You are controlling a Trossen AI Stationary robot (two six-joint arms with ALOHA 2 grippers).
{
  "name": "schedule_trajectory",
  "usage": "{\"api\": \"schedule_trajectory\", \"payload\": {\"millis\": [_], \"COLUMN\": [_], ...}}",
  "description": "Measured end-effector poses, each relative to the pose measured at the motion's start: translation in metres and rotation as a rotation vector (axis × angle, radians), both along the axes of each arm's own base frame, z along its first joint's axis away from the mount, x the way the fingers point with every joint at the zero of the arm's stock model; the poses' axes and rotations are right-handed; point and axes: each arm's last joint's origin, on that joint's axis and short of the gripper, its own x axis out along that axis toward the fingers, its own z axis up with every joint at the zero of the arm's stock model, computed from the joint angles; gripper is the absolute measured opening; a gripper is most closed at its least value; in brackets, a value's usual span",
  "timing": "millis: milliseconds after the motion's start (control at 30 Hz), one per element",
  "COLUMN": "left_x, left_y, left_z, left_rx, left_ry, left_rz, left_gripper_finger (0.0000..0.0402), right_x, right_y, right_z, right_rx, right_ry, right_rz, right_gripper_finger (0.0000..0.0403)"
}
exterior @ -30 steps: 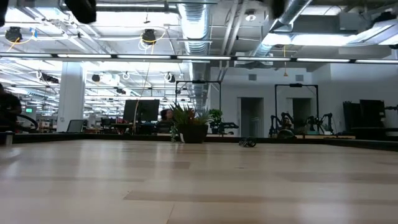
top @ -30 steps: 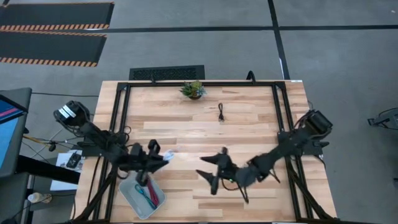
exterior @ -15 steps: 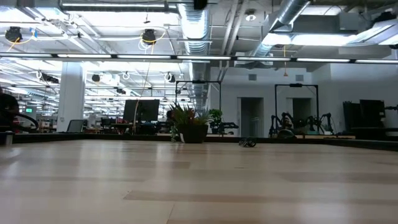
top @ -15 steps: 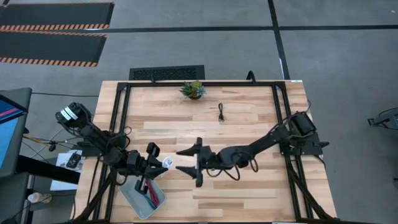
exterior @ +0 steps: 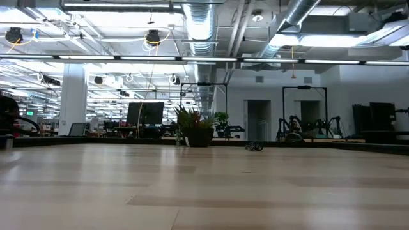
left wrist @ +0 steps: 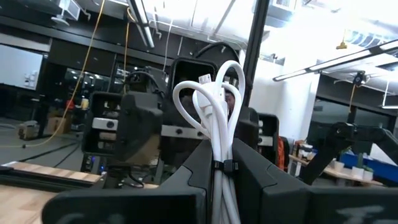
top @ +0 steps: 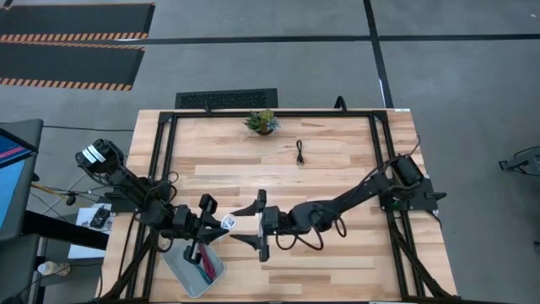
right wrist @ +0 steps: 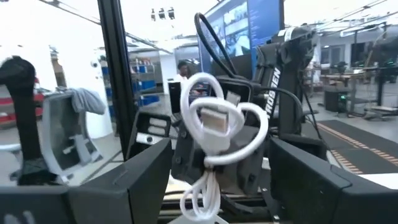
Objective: Pick and place USB-C Cables
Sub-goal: Put the white charger cable into the gray bin
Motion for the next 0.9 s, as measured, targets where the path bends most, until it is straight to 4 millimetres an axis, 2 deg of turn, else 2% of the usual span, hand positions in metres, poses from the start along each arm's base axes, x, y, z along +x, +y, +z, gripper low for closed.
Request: {"api": "schedule_trajectory", "payload": {"millis": [333,433,567,800,900], "left_x": [0.001,0.001,0.002,0.006,0.009], "left_y": [0.001,0.001,0.002,0.005,0.006], "left_z": [-0.001,-0.002,-0.002,-0.005,-0.008], "left_rx": [0.0,0.005,0.005,-0.037,-0.06], "left_ry": [0.021,0.034,0.037,0.064,0.083], "left_rz": [0.045,0.052,0.059,0.054,0.043], "left_gripper_finger": [0.0021,0.0022,0.0022,0.0022,0.0022], "right_x": [0.008,0.008,0.008,0.008,0.008], "right_y": [-0.015,-0.015,-0.015,-0.014,-0.014], "right_z": [0.008,0.008,0.007,0.004,0.003], "right_rx": [0.041,0.046,0.054,0.057,0.067], "right_ry": [-0.019,-0.015,-0.003,0.036,0.051], "right_rz": [0.036,0.035,0.036,0.039,0.039], "right_gripper_finger": [0.0288,0.0272,0.0211,0.0032,0.0029]}}
